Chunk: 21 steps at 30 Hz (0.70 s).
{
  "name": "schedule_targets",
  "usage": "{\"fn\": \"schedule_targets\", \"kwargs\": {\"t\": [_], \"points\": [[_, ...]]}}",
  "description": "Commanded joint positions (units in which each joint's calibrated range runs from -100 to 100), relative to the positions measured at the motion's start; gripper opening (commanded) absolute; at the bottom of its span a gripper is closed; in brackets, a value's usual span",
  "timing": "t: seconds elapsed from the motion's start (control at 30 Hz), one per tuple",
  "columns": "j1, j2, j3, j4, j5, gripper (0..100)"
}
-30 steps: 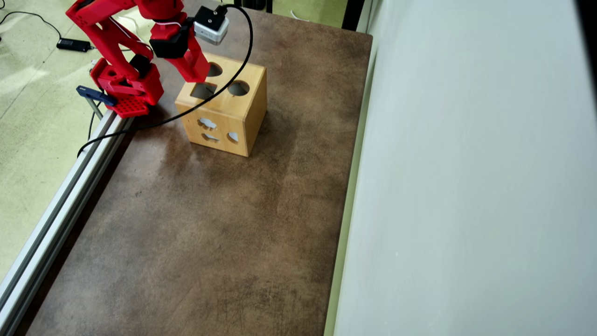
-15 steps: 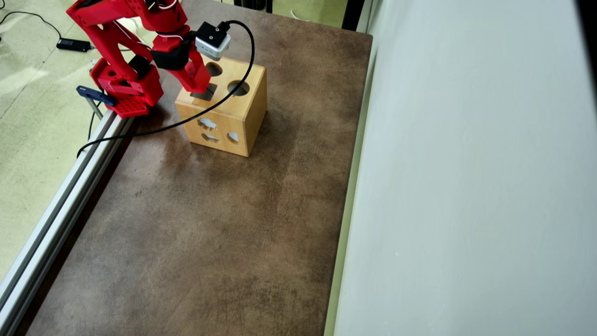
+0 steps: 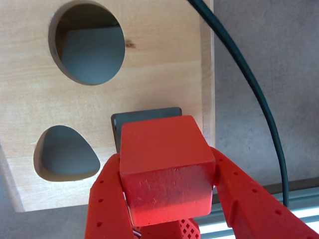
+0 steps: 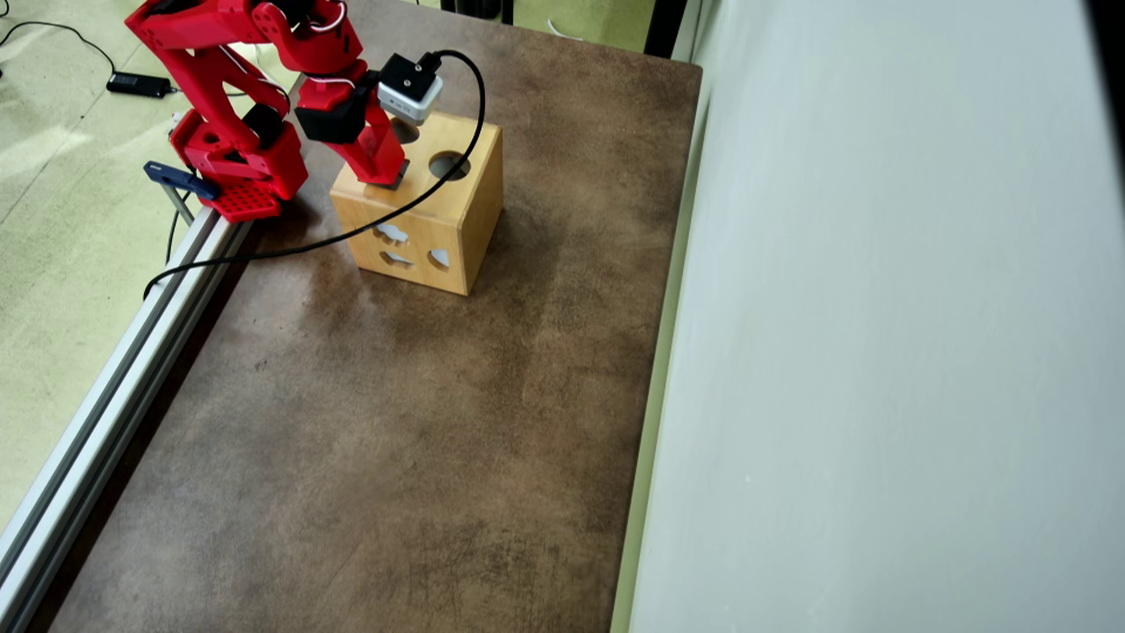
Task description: Pick and place the red cube on the square hole
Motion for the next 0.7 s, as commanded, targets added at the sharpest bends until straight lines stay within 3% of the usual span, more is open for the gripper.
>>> {"fn": "schedule_targets", "kwargs": {"t": [0.0, 0.67], "points": [[-0.3, -0.3, 0.1, -1.2, -0.1, 12], [-4.0, -0.3, 0.4, -0.8, -3.6, 12]]}}
